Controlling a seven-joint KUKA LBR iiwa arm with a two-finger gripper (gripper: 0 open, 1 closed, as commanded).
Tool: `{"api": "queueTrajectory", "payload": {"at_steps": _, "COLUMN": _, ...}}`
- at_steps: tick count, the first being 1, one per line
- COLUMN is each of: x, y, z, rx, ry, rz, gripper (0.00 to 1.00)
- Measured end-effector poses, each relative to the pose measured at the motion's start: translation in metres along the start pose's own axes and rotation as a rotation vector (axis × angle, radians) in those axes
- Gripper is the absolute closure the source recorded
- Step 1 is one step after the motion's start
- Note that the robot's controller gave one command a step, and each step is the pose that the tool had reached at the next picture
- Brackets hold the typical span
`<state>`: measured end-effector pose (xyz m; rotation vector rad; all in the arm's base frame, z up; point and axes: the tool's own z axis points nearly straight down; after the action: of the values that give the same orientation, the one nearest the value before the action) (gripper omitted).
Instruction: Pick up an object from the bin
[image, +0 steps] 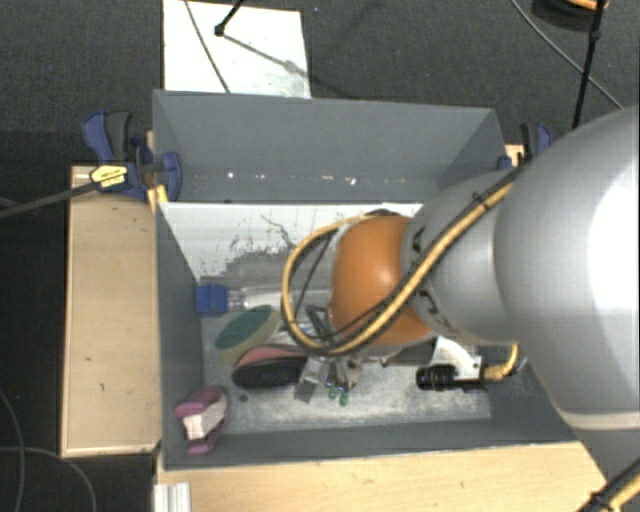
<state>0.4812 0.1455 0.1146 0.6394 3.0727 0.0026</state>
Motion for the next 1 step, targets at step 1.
{"api": "queueTrajectory", "payload": {"at_steps": 1, "x": -0.0006, "y": 0.0003, "z": -0.0226, "rx": 0.000, "ry": 0.000, "rz": -0.001, "gripper": 1.00}}
